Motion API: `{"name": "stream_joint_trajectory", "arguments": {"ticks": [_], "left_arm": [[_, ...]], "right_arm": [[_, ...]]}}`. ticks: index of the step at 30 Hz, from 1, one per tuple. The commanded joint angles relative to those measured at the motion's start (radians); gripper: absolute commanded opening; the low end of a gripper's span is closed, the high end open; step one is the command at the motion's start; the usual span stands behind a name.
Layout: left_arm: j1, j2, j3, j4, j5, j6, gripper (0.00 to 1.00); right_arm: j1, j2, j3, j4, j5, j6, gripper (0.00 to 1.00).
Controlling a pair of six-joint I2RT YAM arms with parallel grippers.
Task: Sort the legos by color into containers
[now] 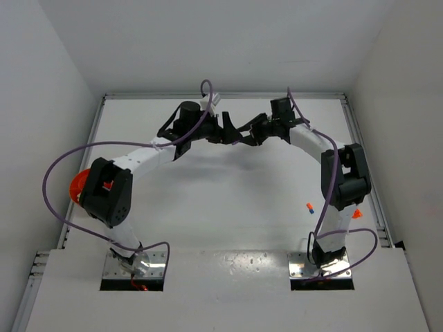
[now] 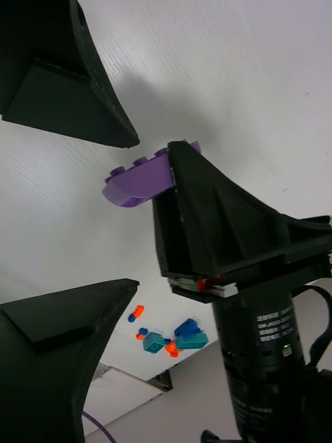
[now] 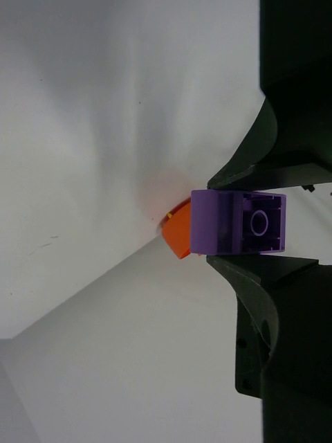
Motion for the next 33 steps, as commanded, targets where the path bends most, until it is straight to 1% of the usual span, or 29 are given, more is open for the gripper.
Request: {"name": "stream_joint_trajectory", "arguments": {"ticks": [1, 2, 3, 4, 6, 10, 11, 15, 16, 18, 19, 20, 21, 23, 24, 26, 27, 28, 29, 30, 31, 33], "left_arm": [[-0.012, 0.023, 0.047, 0.006, -0.038, -0.038, 0.82], [-0.012, 0.036, 0.056, 0.006, -0.049, -0.051, 0.79], [-0.012, 0.036, 0.056, -0.009, -0.066, -0.051, 0.74], [-0.012, 0.048, 0.056, -0.027, -0.102, -0.051, 0.72], [-0.012, 0.048, 0.056, -0.038, -0.130, -0.051, 0.68], [-0.022, 0.057, 0.067, -0.038, -0.130, -0.041, 0.63], [-0.022, 0.066, 0.067, -0.038, -0.120, -0.041, 0.63], [-0.022, 0.076, 0.085, -0.038, -0.100, -0.041, 0.52], [-0.022, 0.085, 0.085, -0.038, -0.091, -0.041, 0.48], [-0.022, 0.085, 0.085, -0.038, -0.091, -0.041, 0.43], [-0.022, 0.085, 0.085, -0.038, -0.091, -0.041, 0.38], [-0.031, 0.085, 0.085, -0.038, -0.081, -0.041, 0.35], [-0.031, 0.094, 0.085, -0.038, -0.072, -0.041, 0.29], [-0.031, 0.094, 0.085, -0.038, -0.063, -0.041, 0.23], [-0.031, 0.094, 0.085, -0.038, -0.063, -0.041, 0.17], [-0.031, 0.085, 0.085, -0.038, -0.052, -0.031, 0.13], [-0.031, 0.074, 0.085, -0.038, -0.052, -0.008, 0.10], [-0.031, 0.065, 0.085, -0.049, -0.052, 0.006, 0.10], [-0.031, 0.044, 0.085, -0.066, -0.052, 0.023, 0.08], [-0.031, 0.031, 0.066, -0.066, -0.052, 0.058, 0.08], [-0.031, 0.014, 0.055, -0.075, -0.052, 0.075, 0.08], [-0.019, -0.036, 0.021, -0.084, -0.043, 0.116, 0.08]], "right_arm": [[0.010, -0.047, 0.044, -0.026, 0.018, 0.051, 0.00], [0.010, -0.056, 0.035, -0.026, 0.018, 0.060, 0.00], [0.020, -0.056, 0.034, -0.026, 0.018, 0.060, 0.00], [0.020, -0.056, 0.034, -0.035, 0.018, 0.060, 0.00], [0.020, -0.065, 0.034, -0.035, 0.018, 0.060, 0.00], [0.020, -0.074, 0.025, -0.035, 0.018, 0.060, 0.00], [0.020, -0.074, 0.025, -0.026, 0.018, 0.070, 0.00], [0.020, -0.074, 0.025, -0.026, 0.018, 0.070, 0.00], [0.020, -0.074, 0.025, -0.026, 0.018, 0.070, 0.00], [0.020, -0.074, 0.025, -0.017, 0.018, 0.070, 0.00], [0.020, -0.074, 0.025, -0.017, 0.018, 0.070, 0.00], [0.020, -0.074, 0.016, -0.017, 0.018, 0.070, 0.00], [0.020, -0.074, 0.016, -0.007, 0.018, 0.070, 0.00], [0.020, -0.074, 0.016, -0.007, 0.018, 0.070, 0.00], [0.020, -0.074, 0.016, 0.011, 0.018, 0.070, 0.00], [0.020, -0.074, 0.007, 0.020, 0.018, 0.070, 0.00], [0.020, -0.074, -0.002, 0.048, 0.018, 0.048, 0.09], [0.020, -0.074, -0.002, 0.066, 0.006, 0.032, 0.29], [0.020, -0.074, -0.011, 0.078, 0.006, 0.017, 0.35], [0.009, -0.084, -0.021, 0.079, 0.006, -0.015, 0.39], [-0.002, -0.084, -0.021, 0.079, 0.006, -0.031, 0.48], [-0.011, -0.110, -0.044, 0.089, 0.006, -0.093, 0.55]]}}
